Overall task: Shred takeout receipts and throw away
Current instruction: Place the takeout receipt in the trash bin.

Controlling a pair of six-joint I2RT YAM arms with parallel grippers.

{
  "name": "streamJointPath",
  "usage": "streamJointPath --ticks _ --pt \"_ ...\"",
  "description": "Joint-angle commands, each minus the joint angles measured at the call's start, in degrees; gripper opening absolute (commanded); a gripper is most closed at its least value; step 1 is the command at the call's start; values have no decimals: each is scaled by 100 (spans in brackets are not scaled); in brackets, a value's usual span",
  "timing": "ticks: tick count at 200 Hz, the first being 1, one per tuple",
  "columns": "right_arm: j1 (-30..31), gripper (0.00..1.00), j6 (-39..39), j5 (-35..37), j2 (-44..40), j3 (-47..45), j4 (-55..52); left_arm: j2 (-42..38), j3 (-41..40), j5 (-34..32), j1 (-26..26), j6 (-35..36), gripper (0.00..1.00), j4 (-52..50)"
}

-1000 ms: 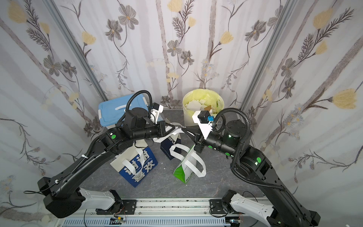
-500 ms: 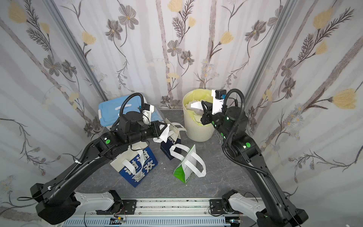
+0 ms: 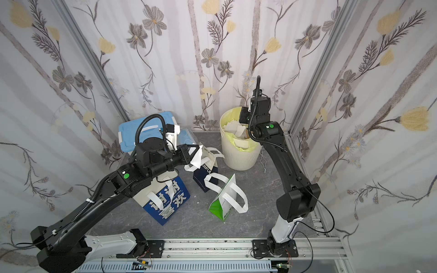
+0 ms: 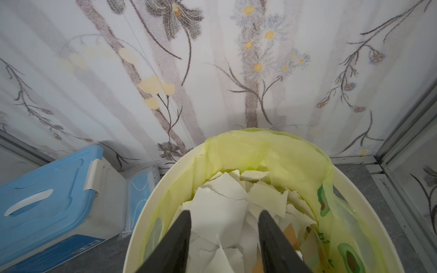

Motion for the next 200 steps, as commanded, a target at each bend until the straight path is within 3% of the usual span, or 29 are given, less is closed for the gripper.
streamJointPath --ticks 1,27,60,83,105,140,200 --pt "4 56 -250 587 45 222 -476 16 -23 32 16 -96 0 403" --pt "4 58 -466 601 -231 251 -674 59 -158 124 18 -330 0 810" --pt "46 57 -149 -1503 -1194 -107 -831 204 -278 358 19 -674 0 1456" --pt "158 57 492 -2940 -2340 -1424 -159 295 -300 465 14 -724 0 1808" --pt "492 61 1062 -3721 -3419 -2930 922 392 -364 643 20 -763 0 2171" --pt "1043 62 1764 -4392 -4085 -4055 1737 601 -506 913 14 -1006 0 2673" --pt "1353 61 2141 -4562 -3974 -4436 2083 662 -581 1037 17 -1171 0 2908"
